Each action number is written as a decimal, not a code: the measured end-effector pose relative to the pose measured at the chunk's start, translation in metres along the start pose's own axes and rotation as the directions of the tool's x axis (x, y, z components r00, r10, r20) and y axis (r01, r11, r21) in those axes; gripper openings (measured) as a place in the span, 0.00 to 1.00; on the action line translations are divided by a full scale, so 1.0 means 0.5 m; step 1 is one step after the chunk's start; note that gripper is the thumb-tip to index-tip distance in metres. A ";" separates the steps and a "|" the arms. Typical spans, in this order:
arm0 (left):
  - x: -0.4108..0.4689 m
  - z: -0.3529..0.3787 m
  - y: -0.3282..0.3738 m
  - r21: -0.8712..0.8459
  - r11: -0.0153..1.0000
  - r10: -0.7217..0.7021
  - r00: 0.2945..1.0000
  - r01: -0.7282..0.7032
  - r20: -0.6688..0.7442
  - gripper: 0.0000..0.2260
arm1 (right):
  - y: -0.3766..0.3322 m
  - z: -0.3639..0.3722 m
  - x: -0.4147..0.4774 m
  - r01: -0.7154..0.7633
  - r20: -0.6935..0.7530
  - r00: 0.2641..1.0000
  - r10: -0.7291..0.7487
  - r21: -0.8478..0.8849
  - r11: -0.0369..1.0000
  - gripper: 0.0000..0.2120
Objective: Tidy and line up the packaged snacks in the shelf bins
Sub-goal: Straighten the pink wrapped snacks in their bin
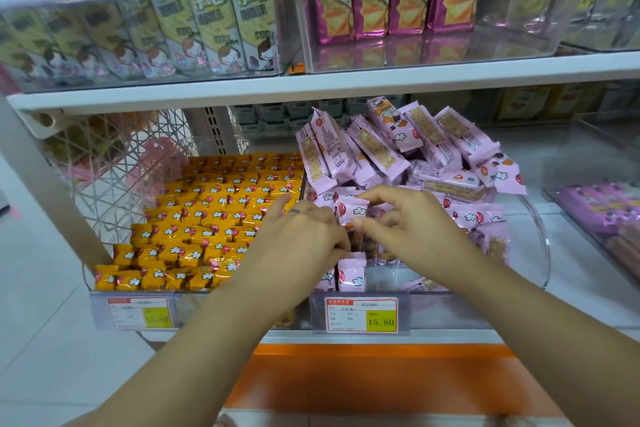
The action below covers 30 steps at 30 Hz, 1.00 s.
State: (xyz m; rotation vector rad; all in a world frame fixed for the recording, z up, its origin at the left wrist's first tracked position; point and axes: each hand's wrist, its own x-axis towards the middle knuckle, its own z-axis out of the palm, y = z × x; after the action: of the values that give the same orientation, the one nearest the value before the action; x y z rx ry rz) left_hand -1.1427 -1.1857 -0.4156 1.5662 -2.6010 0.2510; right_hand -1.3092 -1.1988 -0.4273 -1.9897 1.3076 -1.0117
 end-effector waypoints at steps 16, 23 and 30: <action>-0.003 0.032 -0.025 -0.141 0.988 0.011 0.945 -0.060 -0.326 0.08 | 0.012 -0.018 0.002 -0.198 0.210 0.956 0.203 -0.044 0.979 0.17; -0.018 0.018 -0.023 -0.361 0.931 0.012 0.995 -0.049 -0.101 0.22 | -0.008 -0.024 -0.031 -0.285 0.503 0.827 0.251 -0.009 0.958 0.15; -0.022 0.015 -0.022 -0.236 0.971 0.055 0.997 -0.042 0.049 0.21 | 0.003 -0.002 -0.027 -0.249 0.483 0.850 0.212 0.012 0.968 0.13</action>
State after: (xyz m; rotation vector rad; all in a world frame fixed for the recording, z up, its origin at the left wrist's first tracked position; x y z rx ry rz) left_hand -1.1278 -1.1826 -0.4237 1.4491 -2.5982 -0.0961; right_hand -1.3142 -1.1870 -0.4317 -1.8131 1.1706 -0.4052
